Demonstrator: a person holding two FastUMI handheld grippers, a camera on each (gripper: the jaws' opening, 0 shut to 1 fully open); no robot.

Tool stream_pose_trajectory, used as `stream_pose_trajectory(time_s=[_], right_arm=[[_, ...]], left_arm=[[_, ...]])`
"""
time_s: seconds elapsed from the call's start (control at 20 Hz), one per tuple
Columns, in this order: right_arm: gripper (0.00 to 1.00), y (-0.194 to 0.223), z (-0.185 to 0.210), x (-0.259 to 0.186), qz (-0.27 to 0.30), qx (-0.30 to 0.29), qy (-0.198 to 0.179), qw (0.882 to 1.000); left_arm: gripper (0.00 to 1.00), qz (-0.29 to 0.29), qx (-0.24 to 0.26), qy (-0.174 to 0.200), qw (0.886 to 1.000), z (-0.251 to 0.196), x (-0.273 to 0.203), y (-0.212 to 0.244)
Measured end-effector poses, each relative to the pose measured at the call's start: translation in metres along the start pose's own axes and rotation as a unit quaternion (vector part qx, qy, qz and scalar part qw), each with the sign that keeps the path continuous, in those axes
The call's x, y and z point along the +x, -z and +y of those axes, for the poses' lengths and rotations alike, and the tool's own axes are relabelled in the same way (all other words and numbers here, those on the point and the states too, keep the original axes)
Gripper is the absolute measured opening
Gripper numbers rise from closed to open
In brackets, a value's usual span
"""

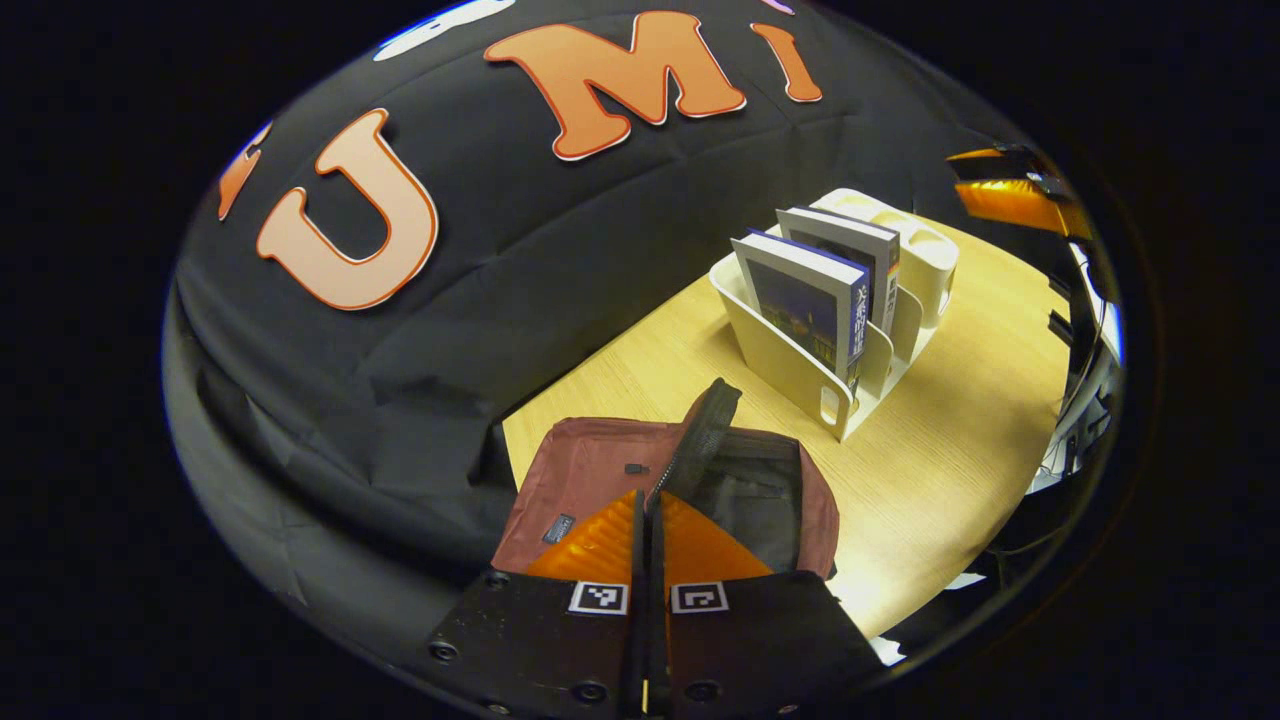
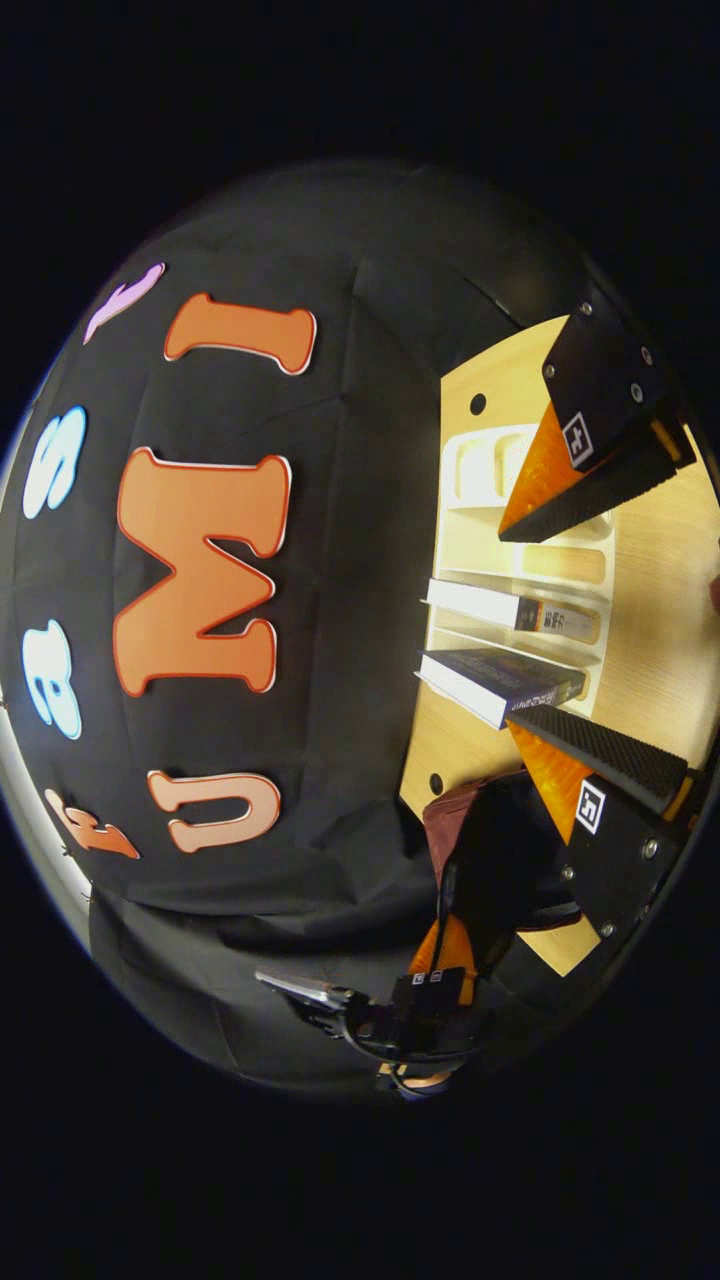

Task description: Open the schoolbag, grab two books from the bookshelf and put them into the schoolbag.

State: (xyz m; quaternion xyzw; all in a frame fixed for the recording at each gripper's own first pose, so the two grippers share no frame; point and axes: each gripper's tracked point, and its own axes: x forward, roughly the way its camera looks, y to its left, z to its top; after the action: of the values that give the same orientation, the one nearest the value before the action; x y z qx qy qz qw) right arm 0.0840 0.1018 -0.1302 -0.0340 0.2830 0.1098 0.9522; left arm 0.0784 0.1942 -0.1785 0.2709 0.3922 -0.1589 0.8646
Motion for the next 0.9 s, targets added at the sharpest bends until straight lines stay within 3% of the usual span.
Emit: stream_pose_trajectory(time_s=[0.35, 0.8, 0.9], right_arm=[[0.97, -0.001, 0.030, 0.052, 0.095, 0.014, -0.008, 0.995], [0.97, -0.008, 0.051, 0.115, 0.213, 0.016, -0.020, 0.977], [0.97, -0.005, 0.061, 0.130, 0.246, 0.006, -0.044, 0.968]], left_arm=[[0.02, -0.025, 0.008, 0.044, 0.999, 0.032, 0.004, -0.013], [0.01, -0.055, 0.034, 0.064, 0.996, 0.048, 0.015, -0.015], [0.02, -0.057, 0.035, 0.068, 0.996, 0.052, 0.019, -0.014]])
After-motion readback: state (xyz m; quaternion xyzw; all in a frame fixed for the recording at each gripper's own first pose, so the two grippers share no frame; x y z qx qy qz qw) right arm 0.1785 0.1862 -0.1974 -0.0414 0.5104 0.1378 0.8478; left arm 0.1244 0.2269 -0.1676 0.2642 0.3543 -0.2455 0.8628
